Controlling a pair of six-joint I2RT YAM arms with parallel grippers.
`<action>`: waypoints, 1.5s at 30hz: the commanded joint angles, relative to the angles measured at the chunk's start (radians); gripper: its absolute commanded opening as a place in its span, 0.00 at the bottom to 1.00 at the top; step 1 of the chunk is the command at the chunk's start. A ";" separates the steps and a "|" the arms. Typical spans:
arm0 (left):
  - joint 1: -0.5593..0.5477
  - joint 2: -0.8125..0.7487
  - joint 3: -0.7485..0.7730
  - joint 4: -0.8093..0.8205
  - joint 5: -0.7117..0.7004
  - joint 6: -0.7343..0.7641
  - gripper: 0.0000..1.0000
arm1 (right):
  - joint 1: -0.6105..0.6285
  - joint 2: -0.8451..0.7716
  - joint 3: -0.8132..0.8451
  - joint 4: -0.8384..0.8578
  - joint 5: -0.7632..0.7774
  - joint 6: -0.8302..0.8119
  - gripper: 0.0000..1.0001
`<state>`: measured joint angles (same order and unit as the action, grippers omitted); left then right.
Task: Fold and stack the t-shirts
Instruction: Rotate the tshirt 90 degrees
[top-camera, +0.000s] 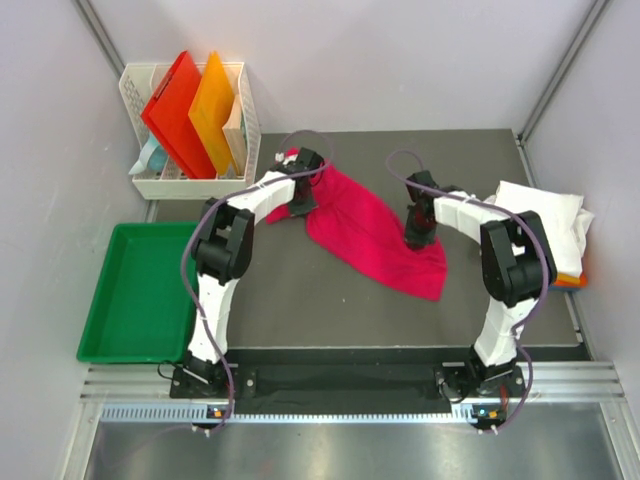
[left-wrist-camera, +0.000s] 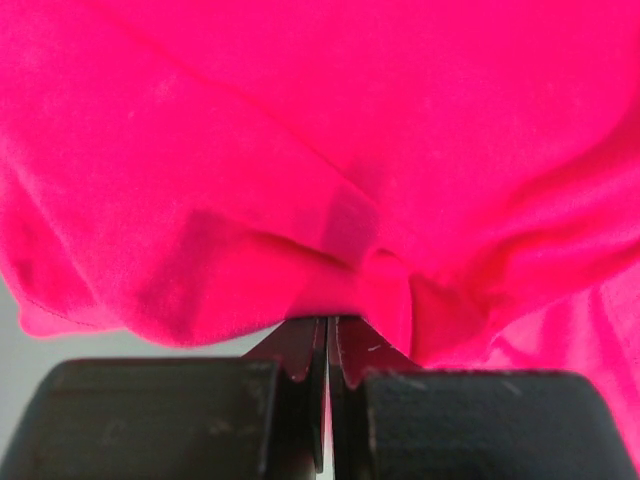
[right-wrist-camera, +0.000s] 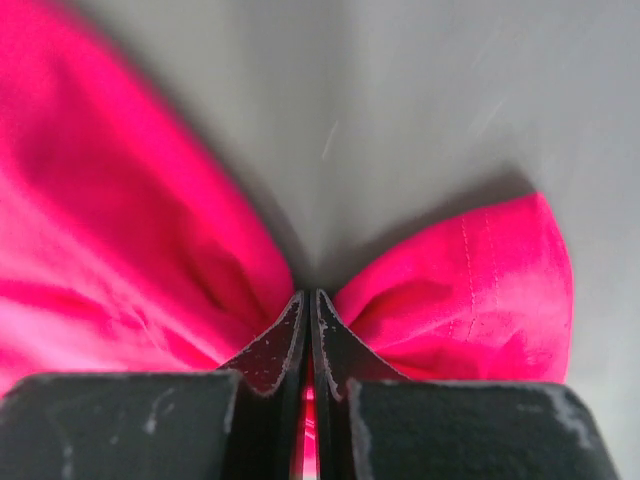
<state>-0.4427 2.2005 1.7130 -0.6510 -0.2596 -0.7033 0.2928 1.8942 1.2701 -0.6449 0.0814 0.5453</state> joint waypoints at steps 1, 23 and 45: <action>0.006 0.204 0.169 -0.116 0.031 0.062 0.00 | 0.118 -0.043 -0.144 -0.085 -0.077 0.044 0.00; 0.001 0.434 0.628 -0.130 0.185 0.119 0.01 | 0.421 -0.168 -0.227 -0.041 -0.120 0.153 0.00; -0.111 -0.574 -0.574 0.324 0.169 0.035 0.36 | 0.154 -0.020 0.317 0.100 0.057 -0.033 0.31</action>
<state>-0.4915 1.6154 1.3094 -0.3840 -0.1673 -0.6155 0.4606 1.7718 1.4826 -0.5980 0.1864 0.5114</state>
